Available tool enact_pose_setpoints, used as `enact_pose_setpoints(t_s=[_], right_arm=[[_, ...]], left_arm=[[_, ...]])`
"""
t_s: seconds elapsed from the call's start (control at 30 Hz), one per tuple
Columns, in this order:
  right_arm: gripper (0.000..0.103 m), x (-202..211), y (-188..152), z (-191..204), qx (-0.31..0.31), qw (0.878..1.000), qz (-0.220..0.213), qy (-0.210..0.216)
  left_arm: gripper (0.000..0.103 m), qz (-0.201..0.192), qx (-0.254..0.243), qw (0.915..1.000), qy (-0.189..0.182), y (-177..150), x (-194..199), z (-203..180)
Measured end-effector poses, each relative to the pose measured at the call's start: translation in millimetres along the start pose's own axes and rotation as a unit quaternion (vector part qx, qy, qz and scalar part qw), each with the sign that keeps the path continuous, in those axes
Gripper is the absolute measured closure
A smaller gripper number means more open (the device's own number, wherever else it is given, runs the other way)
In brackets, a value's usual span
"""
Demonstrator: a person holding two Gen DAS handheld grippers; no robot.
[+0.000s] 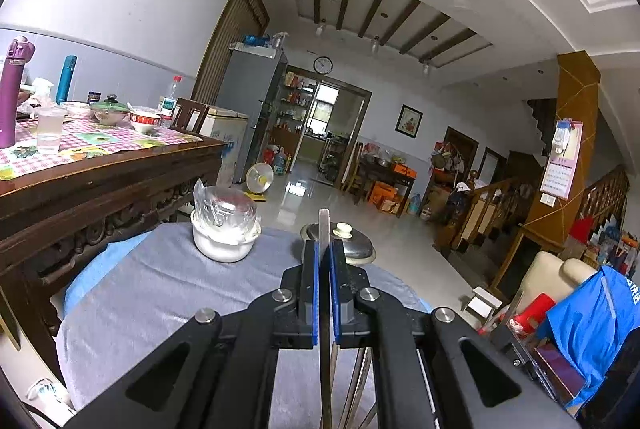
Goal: Organize utensils
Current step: 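Lift both held chopsticks and carry them over the gray cup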
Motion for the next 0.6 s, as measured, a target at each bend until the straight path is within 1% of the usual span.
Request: enact_pose_setpoints(t_s=[0.23, 0.6], right_arm=[[0.096, -3, -6, 0, -0.003, 1.000, 0.008, 0.000], [0.096, -3, -12, 0, -0.005, 1.000, 0.012, -0.003]], left_arm=[[0.098, 0.006, -0.001, 1.0000, 0.008, -4, -4, 0], [0.098, 0.011, 0.005, 0.9999, 0.006, -9, -7, 2]])
Point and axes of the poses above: each gripper's, at about its wrist camera, not at the fingertips, and x roughly against the way its jaws point, z to its left, y to its top, the point moved 3 cm from there along -x, roughly the way its jaws point
